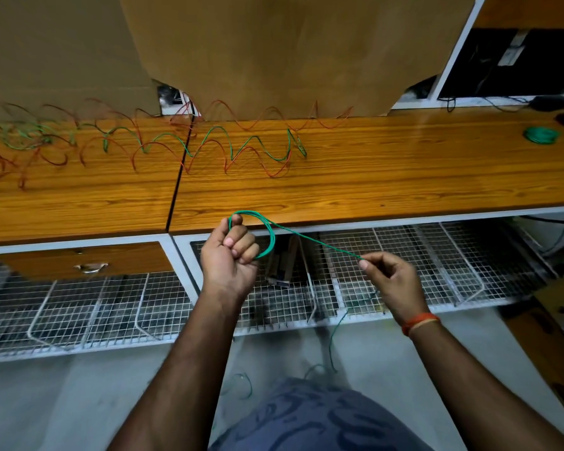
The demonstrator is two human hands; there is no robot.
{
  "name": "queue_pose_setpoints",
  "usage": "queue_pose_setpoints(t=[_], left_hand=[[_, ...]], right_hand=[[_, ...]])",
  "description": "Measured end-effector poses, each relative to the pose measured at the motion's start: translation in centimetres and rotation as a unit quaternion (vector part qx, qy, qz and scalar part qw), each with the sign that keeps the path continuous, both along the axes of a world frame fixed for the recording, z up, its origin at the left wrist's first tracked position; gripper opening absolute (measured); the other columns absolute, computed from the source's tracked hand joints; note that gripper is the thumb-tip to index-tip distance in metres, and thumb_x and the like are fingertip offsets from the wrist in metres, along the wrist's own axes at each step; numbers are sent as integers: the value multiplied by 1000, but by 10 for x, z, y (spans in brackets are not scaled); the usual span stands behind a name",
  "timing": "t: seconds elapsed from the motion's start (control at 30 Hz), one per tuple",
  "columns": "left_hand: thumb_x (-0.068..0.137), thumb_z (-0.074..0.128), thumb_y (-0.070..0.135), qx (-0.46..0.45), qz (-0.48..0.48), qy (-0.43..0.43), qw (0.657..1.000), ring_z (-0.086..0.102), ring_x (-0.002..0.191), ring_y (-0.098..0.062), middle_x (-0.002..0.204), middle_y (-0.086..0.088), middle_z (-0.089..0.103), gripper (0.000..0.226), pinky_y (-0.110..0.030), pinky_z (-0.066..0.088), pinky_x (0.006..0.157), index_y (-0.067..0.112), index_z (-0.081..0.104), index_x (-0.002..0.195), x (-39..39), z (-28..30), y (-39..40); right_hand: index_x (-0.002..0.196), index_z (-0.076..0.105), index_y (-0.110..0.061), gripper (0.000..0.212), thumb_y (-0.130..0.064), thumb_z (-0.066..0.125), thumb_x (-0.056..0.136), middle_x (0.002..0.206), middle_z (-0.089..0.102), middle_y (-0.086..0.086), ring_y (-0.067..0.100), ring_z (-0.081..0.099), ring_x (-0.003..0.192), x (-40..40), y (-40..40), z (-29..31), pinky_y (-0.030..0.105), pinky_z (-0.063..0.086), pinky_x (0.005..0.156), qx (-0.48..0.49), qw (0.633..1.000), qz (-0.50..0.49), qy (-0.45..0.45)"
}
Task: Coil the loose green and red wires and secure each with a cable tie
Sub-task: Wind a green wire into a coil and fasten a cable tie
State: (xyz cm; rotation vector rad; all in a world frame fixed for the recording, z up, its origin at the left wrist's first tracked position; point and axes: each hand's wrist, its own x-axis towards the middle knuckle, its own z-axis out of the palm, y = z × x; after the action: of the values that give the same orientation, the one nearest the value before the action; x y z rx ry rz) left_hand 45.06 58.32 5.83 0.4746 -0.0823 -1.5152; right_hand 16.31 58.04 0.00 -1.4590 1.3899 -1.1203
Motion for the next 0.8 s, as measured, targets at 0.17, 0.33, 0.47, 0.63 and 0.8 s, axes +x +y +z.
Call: queue_pose_setpoints(t=[0.17, 0.33, 0.47, 0.63, 0.8], left_hand=[[110, 35, 22, 14, 23, -131, 991, 28, 38, -2, 50, 10, 35, 29, -16, 18, 37, 8, 57, 97, -12, -5, -9], [113, 32, 20, -19, 12, -349, 937, 41, 49, -8, 60, 3, 51, 29, -20, 32, 48, 3, 54, 108, -35, -6, -13], [113, 29, 22, -65, -47, -446, 892, 58, 53, -13, 66, -4, 66, 31, -22, 49, 55, -1, 50, 115, -65, 1, -13], [112, 33, 19, -81, -88, -478, 870, 54, 48, -14, 61, -3, 62, 32, -24, 43, 48, -4, 53, 107, -114, 10, -20], [112, 33, 22, -92, -111, -467, 873, 24, 43, -10, 52, 3, 37, 34, -25, 14, 46, 8, 56, 91, -156, 10, -30]], right_hand=[[94, 77, -20, 10, -11, 72, 94, 93, 71, -6, 9, 67, 92, 0, 1, 18, 25, 55, 79, -75, 987, 84, 117], [98, 78, -14, 6, -15, 73, 94, 93, 63, -3, 11, 61, 88, 11, 1, 56, 22, 50, 73, -166, 946, 215, 179], [99, 79, -15, 10, -21, 72, 94, 90, 60, 1, 12, 59, 86, 16, -10, 80, 25, 48, 71, -216, 929, 246, 171], [101, 78, -15, 11, -13, 73, 92, 91, 61, -2, 7, 61, 90, -1, -35, 97, 24, 50, 76, -241, 935, 234, 112], [98, 77, -13, 8, -11, 76, 90, 92, 66, -4, 6, 63, 91, -42, -63, 104, 24, 52, 78, -239, 952, 171, 84]])
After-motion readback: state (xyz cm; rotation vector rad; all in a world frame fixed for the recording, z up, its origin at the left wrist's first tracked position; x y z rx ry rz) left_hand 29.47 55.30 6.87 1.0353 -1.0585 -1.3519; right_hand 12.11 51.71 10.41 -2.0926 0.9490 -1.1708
